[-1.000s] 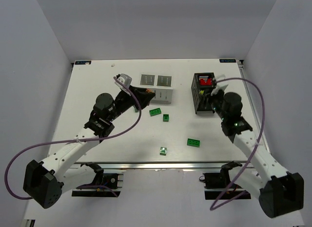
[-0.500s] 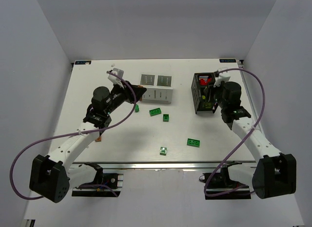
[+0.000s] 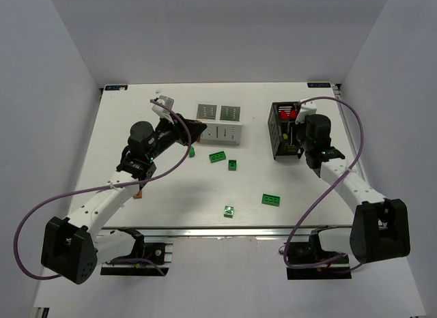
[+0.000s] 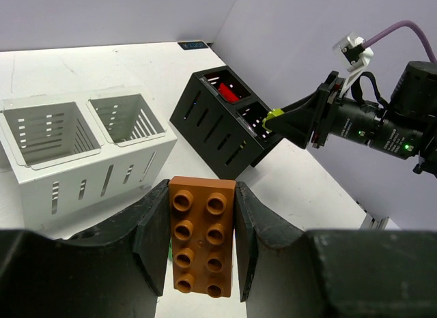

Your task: Sort the legos into containers by color

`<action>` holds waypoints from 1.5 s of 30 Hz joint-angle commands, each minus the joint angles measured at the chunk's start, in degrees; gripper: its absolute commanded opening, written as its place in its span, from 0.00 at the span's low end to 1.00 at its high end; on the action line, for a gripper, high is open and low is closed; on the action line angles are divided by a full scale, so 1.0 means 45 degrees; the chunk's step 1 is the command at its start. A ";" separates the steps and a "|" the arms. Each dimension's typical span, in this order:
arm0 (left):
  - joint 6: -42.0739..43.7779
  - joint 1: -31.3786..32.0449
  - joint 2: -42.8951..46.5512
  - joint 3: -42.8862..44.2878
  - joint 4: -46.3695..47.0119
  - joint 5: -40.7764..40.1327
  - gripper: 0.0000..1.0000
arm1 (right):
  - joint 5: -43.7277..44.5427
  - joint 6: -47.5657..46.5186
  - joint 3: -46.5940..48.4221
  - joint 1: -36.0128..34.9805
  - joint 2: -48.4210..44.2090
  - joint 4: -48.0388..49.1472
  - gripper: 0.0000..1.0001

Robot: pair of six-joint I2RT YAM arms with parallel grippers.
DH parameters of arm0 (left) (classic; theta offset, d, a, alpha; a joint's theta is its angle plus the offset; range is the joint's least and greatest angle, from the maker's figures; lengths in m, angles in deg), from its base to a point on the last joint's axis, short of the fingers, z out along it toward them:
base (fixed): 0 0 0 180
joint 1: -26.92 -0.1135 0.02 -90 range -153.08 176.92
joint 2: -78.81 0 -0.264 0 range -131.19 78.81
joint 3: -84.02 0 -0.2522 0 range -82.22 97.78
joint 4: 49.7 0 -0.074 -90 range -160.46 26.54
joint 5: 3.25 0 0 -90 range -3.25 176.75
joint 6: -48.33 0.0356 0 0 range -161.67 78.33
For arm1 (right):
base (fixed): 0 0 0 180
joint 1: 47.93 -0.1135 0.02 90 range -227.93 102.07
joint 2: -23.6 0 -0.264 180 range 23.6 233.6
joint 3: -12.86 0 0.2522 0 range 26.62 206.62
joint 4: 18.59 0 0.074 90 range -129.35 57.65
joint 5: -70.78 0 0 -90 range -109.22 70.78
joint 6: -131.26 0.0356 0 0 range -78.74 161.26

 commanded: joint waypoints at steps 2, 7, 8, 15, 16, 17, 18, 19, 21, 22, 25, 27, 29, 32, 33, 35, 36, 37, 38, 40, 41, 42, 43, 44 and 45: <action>-0.0048 -0.0077 0.0141 0.0319 0.0290 0.0363 0.00 | 0.0315 -0.0228 0.0094 0.0032 0.0083 0.0793 0.21; -0.0009 -0.0097 0.0043 0.0358 0.0270 0.0383 0.00 | 0.0276 -0.0267 0.0153 0.0032 0.0239 0.0793 0.35; -0.0009 -0.0097 0.0023 0.0339 0.0251 0.0403 0.00 | 0.0276 -0.0267 0.0153 0.0013 0.0278 0.0793 0.42; 0.0011 -0.0116 -0.0016 0.0358 0.0251 0.0500 0.00 | 0.0217 -0.0227 0.0095 0.0032 -0.0014 0.0793 0.61; 0.0011 -0.0116 -0.0035 0.0377 0.0251 0.0539 0.00 | 0.0198 -0.0228 0.0075 0.0032 -0.0034 0.0812 0.61; 0.0011 -0.0116 -0.0074 0.0377 0.0270 0.0559 0.00 | 0.0178 -0.0228 0.0036 0.0032 -0.0092 0.0813 0.62; 0.0030 -0.0135 -0.0074 0.0377 0.0270 0.0559 0.00 | 0.0159 -0.0247 0.0036 0.0032 -0.0092 0.0813 0.62; 0.0030 -0.0136 -0.0074 0.0358 0.0251 0.0578 0.00 | 0.0120 -0.0247 0.0036 0.0013 -0.0092 0.0813 0.62; 0.0011 -0.0136 -0.0075 0.0358 0.0251 0.0598 0.00 | 0.0100 -0.0267 0.0016 0.0032 -0.0131 0.0774 0.62; 0.0030 -0.0136 -0.0074 0.0377 0.0270 0.0598 0.00 | 0.0081 -0.0267 0.0016 0.0013 -0.0131 0.0774 0.62; 0.0030 -0.0155 -0.0075 0.0358 0.0251 0.0598 0.00 | 0.0002 -0.0306 -0.0042 0.0032 -0.0287 0.0754 0.62; 0.0050 -0.0175 -0.0094 0.0377 0.0231 0.0637 0.00 | -0.0056 -0.0325 -0.0081 0.0013 -0.0365 0.0735 0.62; 0.0069 -0.0214 -0.0113 0.0435 0.0173 0.0598 0.00 | -0.0173 -0.0422 -0.0101 0.0032 -0.0482 0.0715 0.62; 0.0147 -0.0311 -0.0191 0.0455 0.0095 0.0482 0.00 | -0.0639 -0.0948 -0.0023 0.0032 -0.0755 0.0326 0.61; 0.0148 -0.0369 -0.0211 0.0456 0.0075 0.0462 0.00 | -0.0778 -0.1376 0.0016 0.0032 -0.0853 0.0150 0.61; 0.0206 -0.0467 -0.0386 0.0475 -0.0003 0.0403 0.00 | -0.2002 -0.1788 0.0192 0.0013 -0.1224 -0.0591 0.61; 0.0264 -0.0584 -0.0464 0.0552 -0.0042 0.0383 0.00 | -0.2512 -0.2022 0.0250 0.0013 -0.1380 -0.0864 0.61; 0.0304 -0.0643 -0.0639 0.0592 -0.0139 0.0403 0.00 | -0.3542 -0.2566 0.0193 0.0013 -0.1807 -0.1196 0.59; 0.0323 -0.0740 -0.0737 0.0650 -0.0198 0.0422 0.00 | -0.3900 -0.2784 0.0096 0.0013 -0.2024 -0.1276 0.57; 0.0285 -0.1072 -0.0894 0.0710 -0.0063 0.0578 0.00 | -0.4487 -0.3097 -0.0139 -0.0045 -0.2531 -0.1277 0.55; 0.0226 -0.1189 -0.1069 0.0690 0.0074 0.0675 0.00 | -0.4935 -0.3215 -0.0333 -0.0085 -0.3017 -0.1239 0.52; 0.0110 -0.1403 -0.1186 0.0671 0.0326 0.0792 0.00 | -0.5171 -0.3332 -0.0412 -0.0104 -0.3235 -0.1257 0.50; 0.0051 -0.1463 -0.1304 0.0651 0.0426 0.0987 0.00 | -0.5425 -0.3507 -0.0452 -0.0143 -0.3450 -0.1316 0.48; -0.0027 -0.1522 -0.1460 0.0651 0.0543 0.1047 0.00 | -0.5833 -0.3818 -0.0510 -0.0202 -0.3838 -0.1452 0.43; -0.0028 -0.1561 -0.1828 0.0651 0.0814 0.1125 0.00 | -0.5992 -0.3957 -0.0530 -0.0221 -0.4036 -0.1530 0.39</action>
